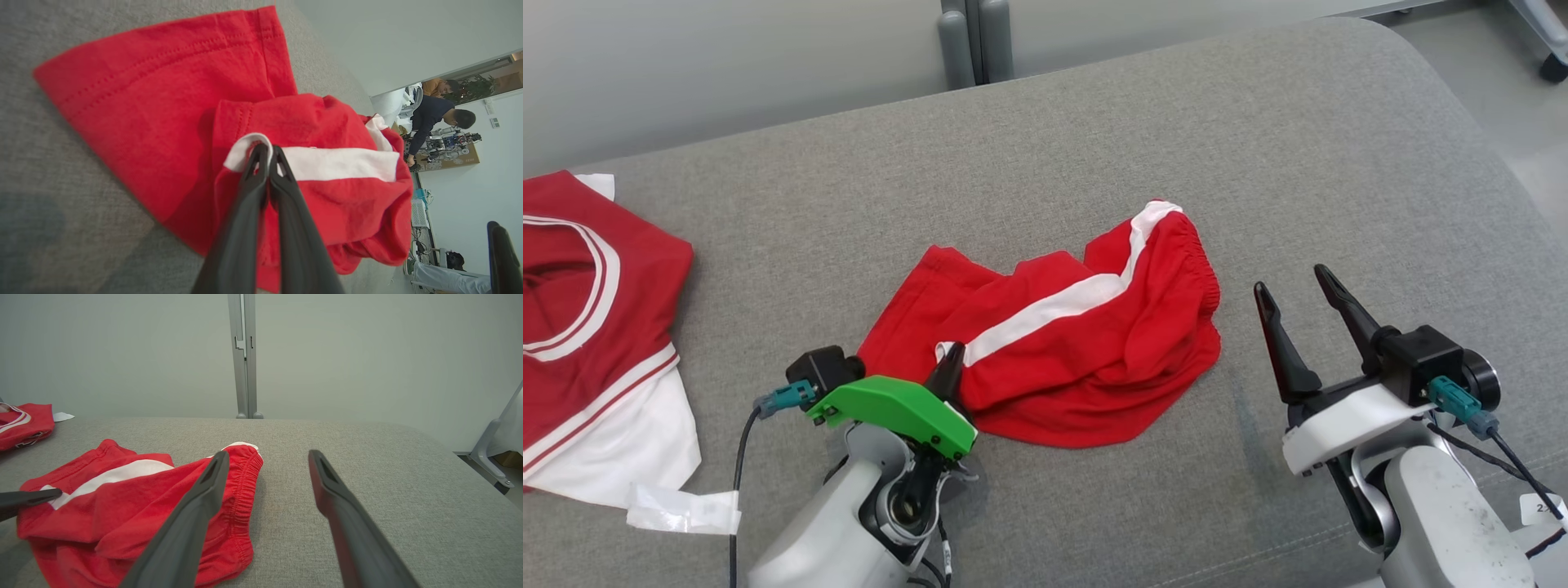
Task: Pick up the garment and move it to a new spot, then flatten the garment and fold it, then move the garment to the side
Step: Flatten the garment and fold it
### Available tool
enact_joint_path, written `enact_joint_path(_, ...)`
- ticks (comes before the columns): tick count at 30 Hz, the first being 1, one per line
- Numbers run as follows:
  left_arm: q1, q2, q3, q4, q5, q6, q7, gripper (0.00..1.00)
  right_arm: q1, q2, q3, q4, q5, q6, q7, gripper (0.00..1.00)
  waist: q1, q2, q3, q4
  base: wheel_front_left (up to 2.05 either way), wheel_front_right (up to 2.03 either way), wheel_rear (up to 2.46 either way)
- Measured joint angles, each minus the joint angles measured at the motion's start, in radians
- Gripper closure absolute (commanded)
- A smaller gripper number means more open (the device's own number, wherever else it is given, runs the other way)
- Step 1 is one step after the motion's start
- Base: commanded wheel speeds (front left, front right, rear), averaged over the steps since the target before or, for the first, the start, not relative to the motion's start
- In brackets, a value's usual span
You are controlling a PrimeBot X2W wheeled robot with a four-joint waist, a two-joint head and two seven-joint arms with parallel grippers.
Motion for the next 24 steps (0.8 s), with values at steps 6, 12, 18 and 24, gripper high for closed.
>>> enact_joint_path(6,-0.047,0.0,-0.059,0.006,0.091,-0.004,-0.036,1.0,0.0,-0.004,-0.021,-0.001,0.0,-0.002,0.0,0.0,0.0,0.0,-0.003,0.021,0.0,0.0,0.0)
enact_joint_path(12,-0.084,0.005,-0.097,-0.001,0.219,-0.035,-0.066,1.0,0.0,-0.01,-0.045,-0.005,0.006,-0.005,0.0,0.0,0.0,0.0,-0.009,0.057,0.0,0.0,0.0)
enact_joint_path(18,-0.103,0.052,-0.076,-0.042,0.316,-0.054,-0.075,1.0,-0.002,0.002,-0.098,0.005,0.09,0.0,0.0,0.0,0.0,0.0,-0.017,0.108,0.0,0.0,0.0)
enact_joint_path(24,-0.1,0.077,0.007,-0.091,0.357,-0.054,-0.074,1.0,-0.024,-0.008,-0.131,0.072,0.163,0.013,0.037,0.0,0.0,0.0,-0.024,0.155,0.0,0.0,0.0)
